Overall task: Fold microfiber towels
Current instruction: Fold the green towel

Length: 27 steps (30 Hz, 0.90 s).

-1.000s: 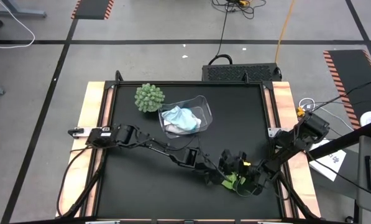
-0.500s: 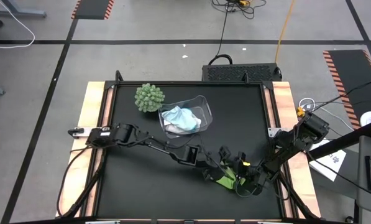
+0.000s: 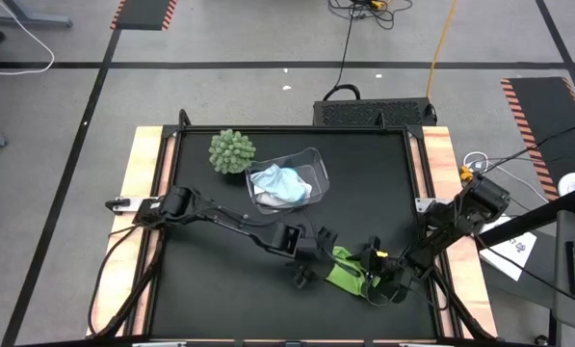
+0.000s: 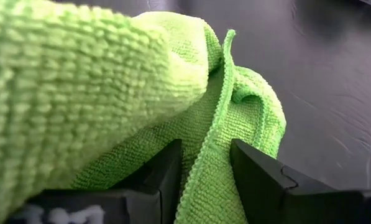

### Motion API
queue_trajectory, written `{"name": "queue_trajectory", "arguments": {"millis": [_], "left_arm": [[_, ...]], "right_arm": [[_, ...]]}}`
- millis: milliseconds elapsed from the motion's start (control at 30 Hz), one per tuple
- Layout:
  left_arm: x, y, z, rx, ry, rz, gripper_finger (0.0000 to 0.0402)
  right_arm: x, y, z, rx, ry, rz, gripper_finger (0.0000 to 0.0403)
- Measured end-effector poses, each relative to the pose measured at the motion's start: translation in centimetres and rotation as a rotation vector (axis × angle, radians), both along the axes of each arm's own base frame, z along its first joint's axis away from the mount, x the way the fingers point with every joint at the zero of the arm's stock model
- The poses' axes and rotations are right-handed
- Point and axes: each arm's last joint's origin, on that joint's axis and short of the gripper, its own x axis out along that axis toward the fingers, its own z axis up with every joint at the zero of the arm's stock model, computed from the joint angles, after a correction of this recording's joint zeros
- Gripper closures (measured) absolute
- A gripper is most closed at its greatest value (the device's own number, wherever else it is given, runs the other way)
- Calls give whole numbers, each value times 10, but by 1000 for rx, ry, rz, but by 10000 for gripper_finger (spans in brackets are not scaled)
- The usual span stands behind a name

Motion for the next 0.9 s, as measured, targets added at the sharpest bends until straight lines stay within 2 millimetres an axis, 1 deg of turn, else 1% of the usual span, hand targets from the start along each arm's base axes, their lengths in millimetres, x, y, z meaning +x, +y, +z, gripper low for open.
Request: {"name": "queue_trajectory", "arguments": {"millis": [133, 233, 400, 567, 700, 900], "left_arm": [[-2, -7, -26, 45, -68, 12, 155], [0, -4, -33, 25, -144, 20, 167], [2, 5, -37, 8, -163, 50, 183], [2, 11, -39, -51, -133, 62, 196], [2, 12, -39, -53, -132, 64, 205], [1, 11, -40, -56, -125, 67, 213]], "right_arm": [[1, 1, 1, -4, -13, 14, 273], [1, 2, 2, 1, -18, 15, 273], [3, 5, 7, 14, -27, 65, 273], [1, 5, 15, 27, -15, 102, 273], [-3, 7, 19, 38, -3, 131, 273], [-9, 12, 33, 85, -22, 189, 273]]}}
